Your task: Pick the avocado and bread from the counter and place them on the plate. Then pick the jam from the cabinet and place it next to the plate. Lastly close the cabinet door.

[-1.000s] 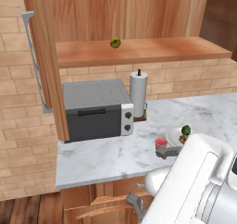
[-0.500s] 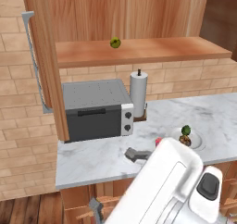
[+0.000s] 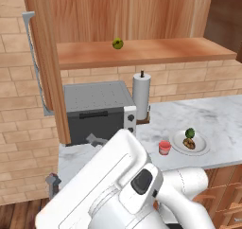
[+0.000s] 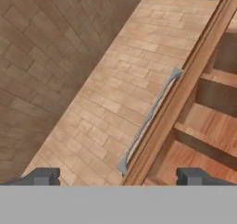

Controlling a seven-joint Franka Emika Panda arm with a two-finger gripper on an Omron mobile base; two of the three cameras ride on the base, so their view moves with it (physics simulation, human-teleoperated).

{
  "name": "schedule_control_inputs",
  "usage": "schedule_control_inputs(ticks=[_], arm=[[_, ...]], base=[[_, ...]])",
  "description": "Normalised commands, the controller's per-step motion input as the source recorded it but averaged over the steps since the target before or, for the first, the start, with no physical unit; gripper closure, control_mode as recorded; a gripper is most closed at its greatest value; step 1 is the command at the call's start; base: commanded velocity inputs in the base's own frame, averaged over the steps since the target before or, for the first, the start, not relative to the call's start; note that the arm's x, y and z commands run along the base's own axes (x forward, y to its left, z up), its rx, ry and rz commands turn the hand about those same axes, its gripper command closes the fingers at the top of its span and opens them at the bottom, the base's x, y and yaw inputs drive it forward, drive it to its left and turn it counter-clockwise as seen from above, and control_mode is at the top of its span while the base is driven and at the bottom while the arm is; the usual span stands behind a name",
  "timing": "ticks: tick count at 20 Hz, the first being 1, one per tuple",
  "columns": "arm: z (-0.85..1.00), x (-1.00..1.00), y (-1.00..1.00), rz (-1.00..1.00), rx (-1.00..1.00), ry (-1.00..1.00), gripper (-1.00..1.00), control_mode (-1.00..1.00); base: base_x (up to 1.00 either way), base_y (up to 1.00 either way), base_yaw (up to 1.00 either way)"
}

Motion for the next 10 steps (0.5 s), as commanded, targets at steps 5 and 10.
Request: schedule_control_inputs(ticks=[5, 10], arm=[[-0.07, 0.55, 0.38, -0.17, 0.00, -0.17, -1.00, -1.00], [-0.09, 0.51, 0.39, -0.18, 0.00, -0.16, -1.00, -1.00]], base=[[0.00, 0.00, 0.00], [0.00, 0.00, 0.00]])
